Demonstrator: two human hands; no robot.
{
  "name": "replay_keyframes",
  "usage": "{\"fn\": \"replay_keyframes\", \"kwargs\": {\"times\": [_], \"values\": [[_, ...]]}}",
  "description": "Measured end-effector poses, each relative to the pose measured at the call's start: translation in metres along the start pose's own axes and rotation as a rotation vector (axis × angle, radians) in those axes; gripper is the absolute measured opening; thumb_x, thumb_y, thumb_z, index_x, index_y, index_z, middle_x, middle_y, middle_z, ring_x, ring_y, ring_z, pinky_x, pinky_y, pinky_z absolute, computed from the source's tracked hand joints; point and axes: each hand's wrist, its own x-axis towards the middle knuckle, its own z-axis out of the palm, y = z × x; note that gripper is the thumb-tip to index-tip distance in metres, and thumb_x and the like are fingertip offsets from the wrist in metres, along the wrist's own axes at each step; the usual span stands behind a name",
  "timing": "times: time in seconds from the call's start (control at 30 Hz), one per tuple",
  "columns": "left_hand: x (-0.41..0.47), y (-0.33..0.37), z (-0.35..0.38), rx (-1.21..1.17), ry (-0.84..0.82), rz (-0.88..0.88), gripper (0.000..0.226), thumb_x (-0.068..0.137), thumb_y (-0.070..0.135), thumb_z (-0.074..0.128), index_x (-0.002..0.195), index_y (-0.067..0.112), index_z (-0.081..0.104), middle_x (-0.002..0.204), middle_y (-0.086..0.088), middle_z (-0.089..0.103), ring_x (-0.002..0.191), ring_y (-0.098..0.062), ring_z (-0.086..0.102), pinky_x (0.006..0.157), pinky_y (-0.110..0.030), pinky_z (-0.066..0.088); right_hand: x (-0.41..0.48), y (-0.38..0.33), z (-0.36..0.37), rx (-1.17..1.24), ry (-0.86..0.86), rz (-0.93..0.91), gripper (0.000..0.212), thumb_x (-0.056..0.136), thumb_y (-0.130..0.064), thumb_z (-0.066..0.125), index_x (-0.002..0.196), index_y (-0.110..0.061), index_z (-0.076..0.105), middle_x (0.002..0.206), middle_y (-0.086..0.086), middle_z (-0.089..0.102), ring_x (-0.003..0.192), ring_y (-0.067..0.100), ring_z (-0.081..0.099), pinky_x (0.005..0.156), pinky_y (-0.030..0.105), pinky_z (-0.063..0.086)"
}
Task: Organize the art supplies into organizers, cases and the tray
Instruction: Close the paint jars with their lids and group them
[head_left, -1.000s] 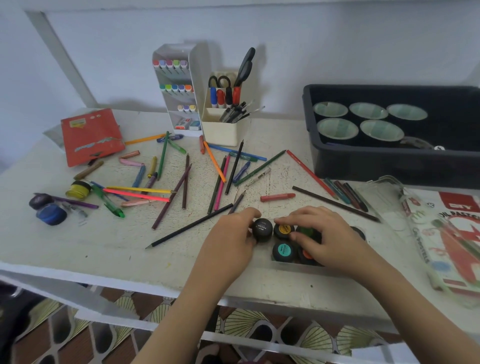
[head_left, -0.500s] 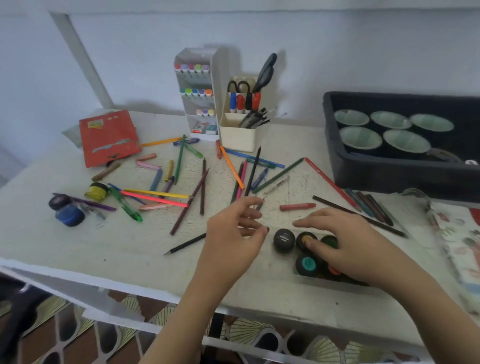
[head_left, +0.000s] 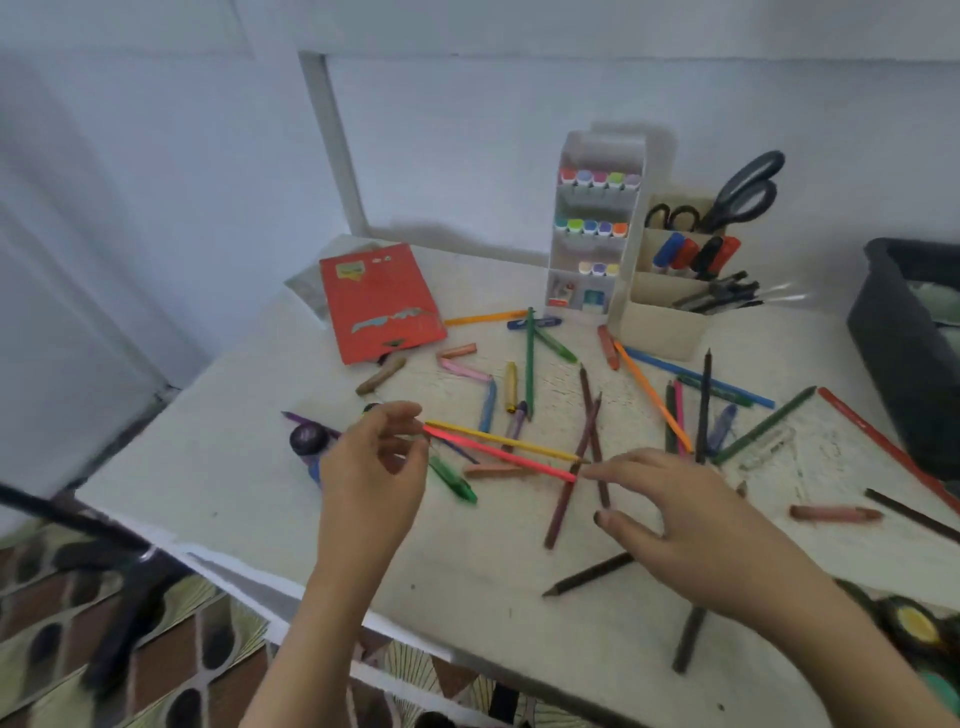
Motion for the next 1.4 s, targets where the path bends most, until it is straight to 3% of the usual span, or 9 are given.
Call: {"fn": "replay_keyframes", "kwargs": {"times": [0.23,0.4,0.6,0.7,0.8,0.97,1.1,1.2,1.4], "values": [[0.043,-0.064,-0.074,0.345,-0.169,0.183,0.03,0.074,0.009,0.056,0.093,0.03,0.067,0.092,0.023,0.058,0.086,-0.002,0.052,0.078,-0.009,0.035,0.097,-0.065,0.047,0.007,0.003,-0.128,0.044,0.095,-0.032,0.048,0.139,-0.033,0.041,0.128,-0.01,0.05,0.118,0.011,0.046,0.099,0.03,0.038],[0.058,-0.086,-0.096,0.366,-0.42,0.21,0.042,0.068,0.047,0.045,0.102,0.038,0.066,0.135,0.02,0.039,0.132,0.0,0.026,0.105,-0.018,0.019,0.149,-0.099,0.076,-0.004,0.032,-0.196,0.052,0.094,-0.023,0.048,0.143,-0.034,0.032,0.134,-0.004,0.045,0.121,0.018,0.042,0.101,0.033,0.036],[0.068,-0.101,-0.101,0.395,-0.538,0.267,0.035,0.065,0.049,0.066,0.098,0.052,0.055,0.144,0.024,0.024,0.14,0.001,0.009,0.117,-0.03,0.013,0.172,-0.115,0.09,-0.196,0.027,-0.245,0.049,0.095,-0.019,0.047,0.14,-0.035,0.037,0.143,-0.005,0.039,0.128,0.019,0.035,0.108,0.039,0.022],[0.069,-0.104,-0.095,0.376,-0.447,0.322,0.035,0.072,0.032,0.078,0.1,0.042,0.061,0.137,0.019,0.036,0.135,-0.004,0.023,0.112,-0.036,0.026,0.172,-0.116,0.088,-0.178,0.067,-0.243,0.037,0.092,-0.02,0.051,0.128,-0.03,0.048,0.128,-0.007,0.052,0.117,0.016,0.043,0.105,0.037,0.025],[0.068,-0.099,-0.087,0.316,-0.29,0.399,0.037,0.072,0.045,0.07,0.107,0.031,0.067,0.121,0.014,0.053,0.113,-0.006,0.043,0.092,-0.021,0.038,0.165,-0.112,0.084,-0.095,0.066,-0.191,0.022,0.089,-0.034,0.055,0.109,-0.025,0.049,0.106,-0.006,0.057,0.1,0.016,0.047,0.097,0.036,0.035],[0.061,-0.072,-0.072,0.099,-0.21,0.327,0.037,0.072,0.027,0.079,0.105,0.031,0.065,0.097,0.011,0.057,0.076,-0.007,0.055,0.065,-0.008,0.043,0.137,-0.098,0.073,0.144,0.1,-0.12,0.022,0.085,-0.035,0.061,0.092,-0.025,0.043,0.08,-0.008,0.054,0.073,0.01,0.05,0.059,0.023,0.044],[0.047,-0.045,-0.046,-0.185,-0.182,0.066,0.037,0.07,0.0,0.078,0.092,0.024,0.059,0.086,0.003,0.066,0.07,-0.007,0.065,0.061,-0.012,0.049,0.103,-0.074,0.057,0.316,0.178,-0.066,0.019,0.086,-0.029,0.063,0.098,-0.027,0.048,0.089,-0.013,0.056,0.084,0.006,0.055,0.075,0.027,0.051],[0.035,-0.026,-0.023,-0.401,-0.256,-0.054,0.035,0.074,-0.008,0.071,0.091,0.016,0.052,0.086,-0.008,0.067,0.073,-0.009,0.066,0.061,-0.016,0.052,0.069,-0.05,0.044,0.338,0.236,-0.019,0.023,0.087,-0.03,0.063,0.105,-0.036,0.051,0.1,-0.021,0.055,0.096,-0.003,0.051,0.082,0.013,0.043],[0.002,0.014,0.036,-0.392,-0.537,-0.024,0.04,0.077,-0.009,0.068,0.105,0.018,0.06,0.097,0.0,0.068,0.084,-0.003,0.067,0.07,-0.01,0.049,-0.006,0.003,0.015,0.286,0.324,0.146,0.034,0.087,-0.038,0.058,0.118,-0.048,0.049,0.11,-0.032,0.05,0.105,-0.014,0.045,0.084,0.001,0.033]]}}
